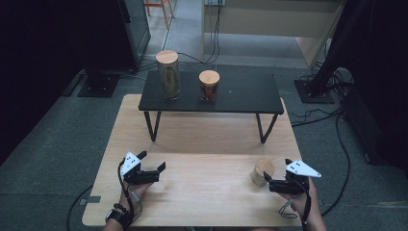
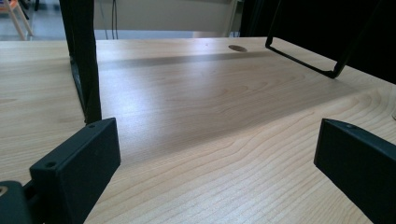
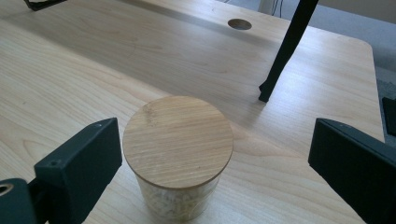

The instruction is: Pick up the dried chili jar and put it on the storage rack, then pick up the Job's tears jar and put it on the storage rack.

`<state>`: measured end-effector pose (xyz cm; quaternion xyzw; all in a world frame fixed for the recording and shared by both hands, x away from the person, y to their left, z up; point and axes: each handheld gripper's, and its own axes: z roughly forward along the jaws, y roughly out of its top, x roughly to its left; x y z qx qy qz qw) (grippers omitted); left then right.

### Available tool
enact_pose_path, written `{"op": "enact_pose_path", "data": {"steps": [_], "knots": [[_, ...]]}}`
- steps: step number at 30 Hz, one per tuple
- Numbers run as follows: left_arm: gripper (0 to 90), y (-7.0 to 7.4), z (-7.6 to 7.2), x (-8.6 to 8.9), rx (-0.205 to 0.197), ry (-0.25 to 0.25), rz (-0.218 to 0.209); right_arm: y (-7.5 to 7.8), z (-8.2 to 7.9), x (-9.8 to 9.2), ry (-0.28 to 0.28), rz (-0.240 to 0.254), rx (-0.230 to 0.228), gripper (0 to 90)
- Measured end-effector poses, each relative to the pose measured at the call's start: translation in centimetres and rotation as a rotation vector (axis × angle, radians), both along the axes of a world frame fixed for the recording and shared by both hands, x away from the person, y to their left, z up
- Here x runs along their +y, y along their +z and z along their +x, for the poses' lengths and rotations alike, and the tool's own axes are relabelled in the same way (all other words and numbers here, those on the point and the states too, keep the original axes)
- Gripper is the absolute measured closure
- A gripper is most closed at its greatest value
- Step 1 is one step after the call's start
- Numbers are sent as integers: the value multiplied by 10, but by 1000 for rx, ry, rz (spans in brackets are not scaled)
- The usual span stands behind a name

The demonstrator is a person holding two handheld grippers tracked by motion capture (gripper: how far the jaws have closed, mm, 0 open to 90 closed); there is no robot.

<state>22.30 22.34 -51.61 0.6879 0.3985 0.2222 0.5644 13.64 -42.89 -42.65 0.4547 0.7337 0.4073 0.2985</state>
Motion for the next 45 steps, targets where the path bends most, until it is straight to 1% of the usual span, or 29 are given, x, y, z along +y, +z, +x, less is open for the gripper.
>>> {"op": "enact_pose_path", "data": {"steps": [4, 10, 25, 34, 41, 45], "knots": [[4, 0, 0, 0, 2, 1, -2, -2, -1, 0, 0, -6, 4, 26], [4, 0, 0, 0, 1, -1, 1, -8, -2, -3, -6, 5, 7, 26], [4, 1, 0, -1, 3, 1, 7, -27, -9, -9, -10, 12, 27, 26], [4, 1, 1, -1, 4, -2, 6, -33, -10, -10, -6, 9, 34, 24], [4, 1, 1, -1, 3, -4, 5, -37, -9, -7, 1, -1, 37, 24], [4, 1, 1, 0, 2, -5, 5, -38, -8, -5, -1, -5, 46, 23]]}}
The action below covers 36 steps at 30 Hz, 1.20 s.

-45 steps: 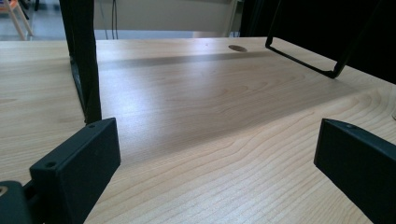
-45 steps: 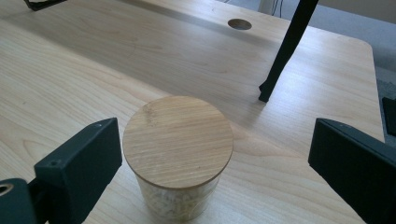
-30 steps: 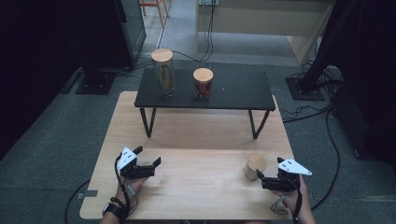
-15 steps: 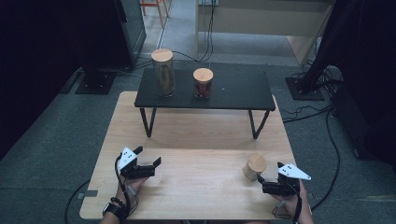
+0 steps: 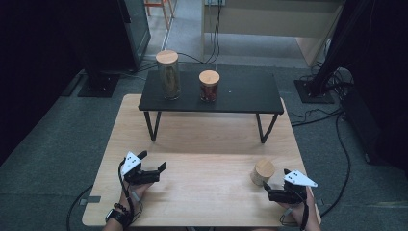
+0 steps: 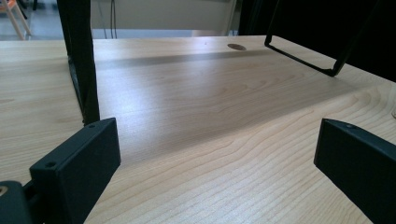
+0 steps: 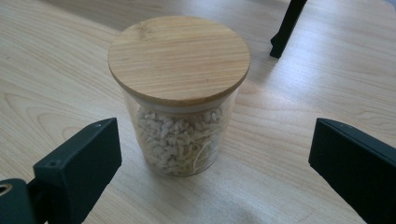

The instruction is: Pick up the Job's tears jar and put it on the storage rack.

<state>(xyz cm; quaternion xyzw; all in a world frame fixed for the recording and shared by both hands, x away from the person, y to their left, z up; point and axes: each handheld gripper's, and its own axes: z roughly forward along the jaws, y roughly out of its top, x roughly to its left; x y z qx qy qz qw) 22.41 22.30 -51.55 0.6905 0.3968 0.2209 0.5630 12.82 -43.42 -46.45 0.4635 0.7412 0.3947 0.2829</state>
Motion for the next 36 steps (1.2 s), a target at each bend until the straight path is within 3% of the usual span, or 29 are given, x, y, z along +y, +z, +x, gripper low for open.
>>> {"op": "enact_pose_path", "data": {"steps": [36], "knots": [[4, 0, 0, 1, -2, -3, -3, -9, 19, 10, 16, -3, 31, 23]]}}
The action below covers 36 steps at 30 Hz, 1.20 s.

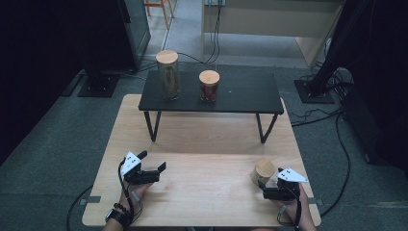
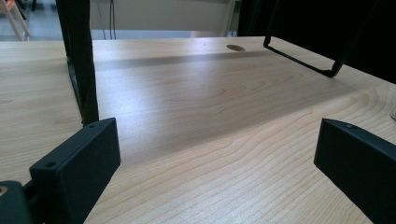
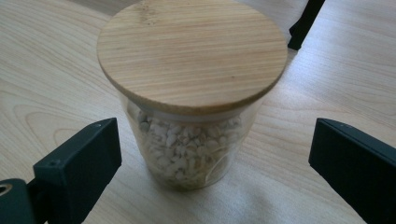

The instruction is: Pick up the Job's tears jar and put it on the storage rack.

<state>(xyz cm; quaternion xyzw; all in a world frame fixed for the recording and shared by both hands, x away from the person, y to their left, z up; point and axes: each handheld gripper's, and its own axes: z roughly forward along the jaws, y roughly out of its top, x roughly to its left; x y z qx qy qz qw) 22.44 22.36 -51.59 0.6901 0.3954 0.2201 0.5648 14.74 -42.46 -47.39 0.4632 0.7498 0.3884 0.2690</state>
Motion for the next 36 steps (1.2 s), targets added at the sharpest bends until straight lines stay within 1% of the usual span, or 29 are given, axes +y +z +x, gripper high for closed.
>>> {"op": "enact_pose_path", "data": {"steps": [7, 14, 36], "knots": [[3, -1, 0, 1, -7, -3, -7, -1, 6, 2, -1, 2, 1, 23], [3, -2, 1, 2, -3, -10, -15, -1, 11, 3, 3, -1, 4, 22], [3, -2, 0, 3, -7, -11, -15, -2, 19, 8, 7, -5, 10, 24]]}}
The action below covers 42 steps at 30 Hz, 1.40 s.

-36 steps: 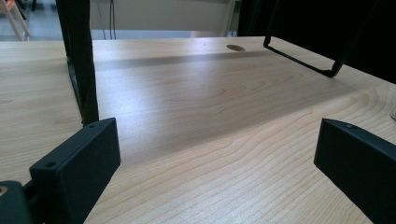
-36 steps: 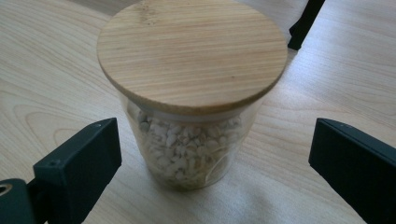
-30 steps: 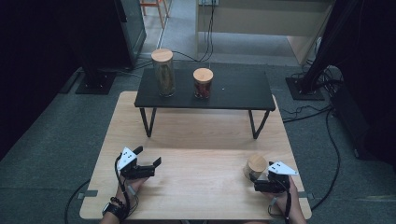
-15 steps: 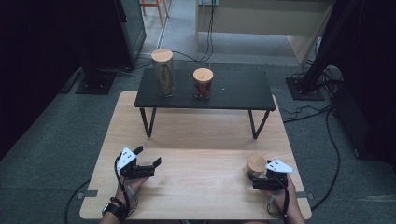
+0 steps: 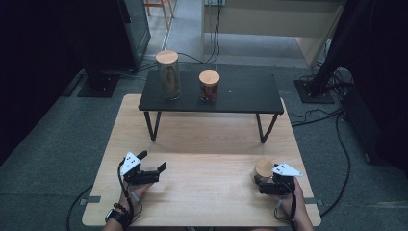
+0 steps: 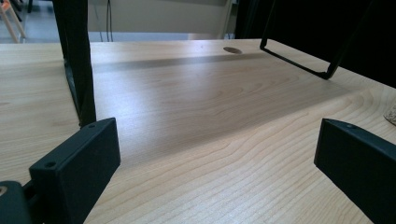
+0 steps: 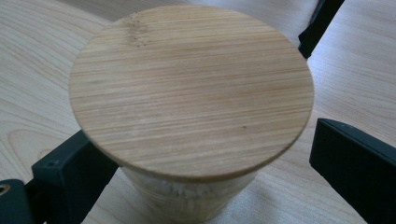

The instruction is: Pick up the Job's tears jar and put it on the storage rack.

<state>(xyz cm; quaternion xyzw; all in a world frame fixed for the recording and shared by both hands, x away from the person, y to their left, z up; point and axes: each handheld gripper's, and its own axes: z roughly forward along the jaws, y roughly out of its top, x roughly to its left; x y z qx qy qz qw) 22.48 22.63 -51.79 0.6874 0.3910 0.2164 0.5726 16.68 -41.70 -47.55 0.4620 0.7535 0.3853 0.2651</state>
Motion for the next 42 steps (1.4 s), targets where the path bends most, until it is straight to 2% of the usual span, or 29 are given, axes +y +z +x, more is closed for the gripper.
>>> {"op": "enact_pose_path", "data": {"steps": [7, 10, 14, 30, 42], "knots": [[3, 0, 0, 0, 2, 1, -1, 1, 1, 4, 3, 0, -12, 63], [3, 0, 0, 0, 1, 1, -2, 0, -1, 5, 10, 3, -27, 149], [3, 0, 0, 0, 1, 1, -3, 1, -1, 4, 35, 9, -20, 231], [3, 0, 0, 0, 0, 1, -2, 4, 0, 2, 30, 26, -6, 251], [3, 0, 0, 0, 1, 4, -2, 8, -1, 2, 23, 20, 6, 253]]}}
